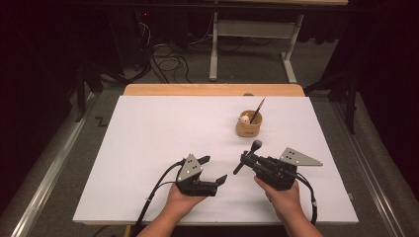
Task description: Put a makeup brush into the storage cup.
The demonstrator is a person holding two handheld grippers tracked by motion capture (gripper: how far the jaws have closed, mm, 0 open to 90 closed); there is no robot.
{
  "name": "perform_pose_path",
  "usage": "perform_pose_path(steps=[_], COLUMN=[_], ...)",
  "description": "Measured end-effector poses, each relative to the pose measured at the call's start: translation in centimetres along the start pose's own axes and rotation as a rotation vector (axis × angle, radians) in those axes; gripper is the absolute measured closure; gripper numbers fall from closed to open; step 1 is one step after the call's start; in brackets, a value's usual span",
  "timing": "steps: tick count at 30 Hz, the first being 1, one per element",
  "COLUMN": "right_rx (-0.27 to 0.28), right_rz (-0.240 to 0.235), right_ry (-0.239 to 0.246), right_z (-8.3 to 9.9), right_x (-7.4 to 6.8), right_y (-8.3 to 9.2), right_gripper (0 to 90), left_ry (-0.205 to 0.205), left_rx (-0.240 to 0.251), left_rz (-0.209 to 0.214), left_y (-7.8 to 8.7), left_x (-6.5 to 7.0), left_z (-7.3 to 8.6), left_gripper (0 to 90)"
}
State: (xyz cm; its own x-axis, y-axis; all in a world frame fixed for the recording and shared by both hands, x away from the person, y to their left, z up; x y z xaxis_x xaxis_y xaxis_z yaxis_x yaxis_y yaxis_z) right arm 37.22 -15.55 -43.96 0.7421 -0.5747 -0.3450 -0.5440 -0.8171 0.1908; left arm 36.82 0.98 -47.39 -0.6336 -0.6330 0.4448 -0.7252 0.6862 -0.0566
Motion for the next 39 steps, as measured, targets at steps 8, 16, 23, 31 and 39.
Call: perform_pose_path(steps=[8,16,23,31,39], right_rx=[0.022,0.042,0.053,0.058,0.073], right_rz=[0.038,0.072,0.108,0.158,0.208], right_ry=[0.010,0.023,0.042,0.068,0.085], right_z=[-0.5,-1.1,-1.3,-1.4,-1.4], right_x=[1.1,2.0,2.6,3.4,4.5], right_y=[1.3,2.6,3.3,4.1,5.3], right_gripper=[79.2,79.1,79.2,79.1,79.1], left_ry=[-0.015,-0.035,-0.079,-0.081,-0.077], left_rx=[0.022,0.048,0.066,0.078,0.100], left_rz=[-0.050,-0.110,-0.169,-0.218,-0.245], left_y=[0.4,1.3,2.5,3.6,5.0], left_x=[-1.6,-3.5,-5.2,-6.9,-8.1], left_z=[-1.3,-3.0,-4.4,-5.7,-6.7], left_gripper=[12.1,7.5,5.8,4.7,4.7])
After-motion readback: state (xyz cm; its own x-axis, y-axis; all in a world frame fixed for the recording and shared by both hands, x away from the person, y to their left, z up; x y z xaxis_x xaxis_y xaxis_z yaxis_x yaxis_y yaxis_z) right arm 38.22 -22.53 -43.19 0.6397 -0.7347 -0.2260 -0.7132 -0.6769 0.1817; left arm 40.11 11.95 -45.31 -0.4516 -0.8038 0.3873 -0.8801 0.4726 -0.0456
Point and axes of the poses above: each handheld gripper's, and its own axes: y roughly backward along the jaws, z roughly out of its underside, x roughly to its right, the point moved 5 cm from there along -y, roughly forward along the jaws, and after that the axes turned 6 degrees about -y, right-handed, at the moved point
